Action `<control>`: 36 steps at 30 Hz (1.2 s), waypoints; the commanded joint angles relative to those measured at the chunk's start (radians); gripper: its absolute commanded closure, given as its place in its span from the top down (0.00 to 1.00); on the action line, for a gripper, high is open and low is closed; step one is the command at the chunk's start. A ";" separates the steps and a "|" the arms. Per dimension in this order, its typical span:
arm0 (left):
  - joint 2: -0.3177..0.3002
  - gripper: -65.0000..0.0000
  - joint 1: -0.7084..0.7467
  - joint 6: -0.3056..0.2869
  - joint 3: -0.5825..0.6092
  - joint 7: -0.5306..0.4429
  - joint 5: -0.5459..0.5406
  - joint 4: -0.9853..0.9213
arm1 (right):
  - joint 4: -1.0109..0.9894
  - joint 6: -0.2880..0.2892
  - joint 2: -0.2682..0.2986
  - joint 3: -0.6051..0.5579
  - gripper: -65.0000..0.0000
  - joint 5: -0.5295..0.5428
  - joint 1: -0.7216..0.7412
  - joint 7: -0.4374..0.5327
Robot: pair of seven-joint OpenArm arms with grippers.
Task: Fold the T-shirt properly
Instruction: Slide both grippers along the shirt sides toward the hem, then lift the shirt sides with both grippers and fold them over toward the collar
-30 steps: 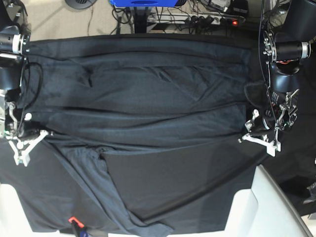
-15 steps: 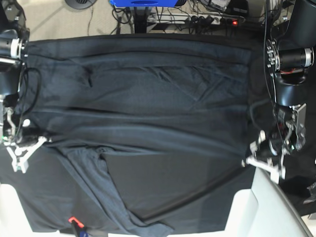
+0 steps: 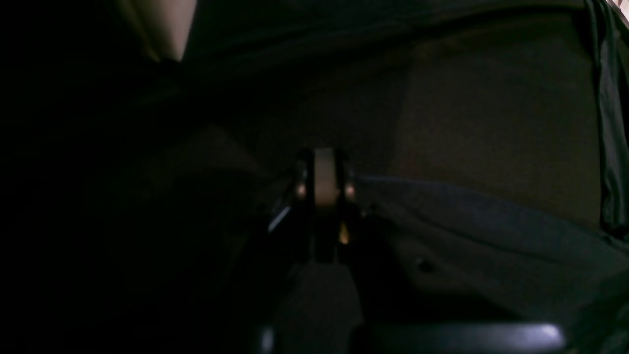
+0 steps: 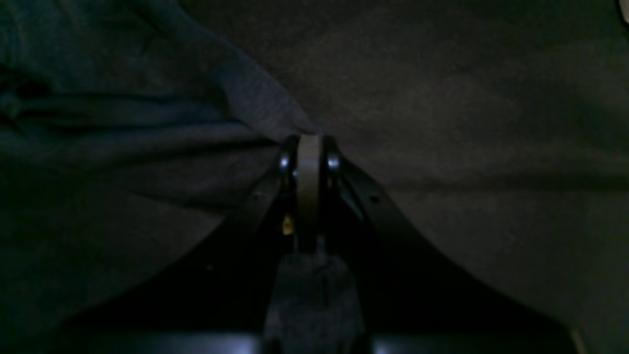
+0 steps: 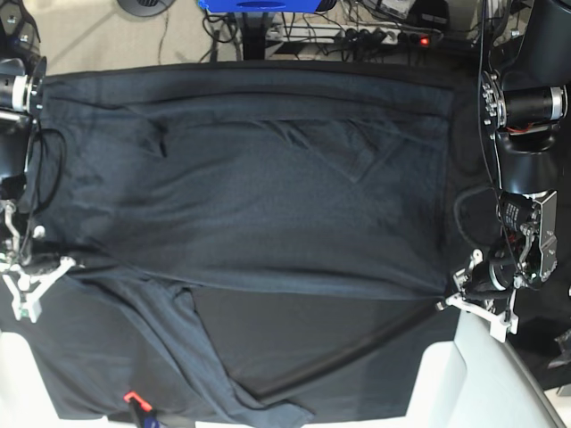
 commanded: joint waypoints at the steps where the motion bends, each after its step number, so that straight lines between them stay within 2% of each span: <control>1: -0.015 0.00 -0.029 -0.004 -0.006 -0.017 -0.013 0.025 | 0.018 0.001 0.020 0.003 0.02 0.004 0.031 0.040; 6: -0.015 0.00 -0.018 -0.003 -0.006 -0.019 -0.010 0.092 | 0.017 0.001 0.020 0.003 0.02 0.004 0.028 0.057; 14: -0.015 0.00 0.014 -0.003 -0.004 -0.019 -0.012 0.098 | 0.011 0.000 0.020 0.001 0.02 0.003 0.025 0.049; 21: -0.015 0.00 0.090 -0.003 0.003 -0.016 -0.015 0.166 | 0.020 0.000 0.020 0.001 0.01 0.003 0.025 -0.076; 25: -0.015 0.00 0.126 -0.006 -0.006 0.067 -0.015 0.218 | 0.020 0.001 0.020 0.001 0.01 0.003 0.022 -0.098; 28: -0.015 0.00 0.169 -0.006 -0.006 0.084 -0.015 0.290 | 0.026 0.001 0.019 0.001 0.01 0.003 0.005 -0.098; 31: -0.015 0.00 0.203 -0.006 -0.006 0.127 -0.015 0.341 | 0.052 0.001 0.019 0.001 0.01 0.003 -0.013 -0.139; 36: -0.015 0.00 0.266 -0.006 -0.006 0.149 -0.015 0.421 | 0.160 0.001 0.020 0.003 0.01 0.003 -0.073 -0.173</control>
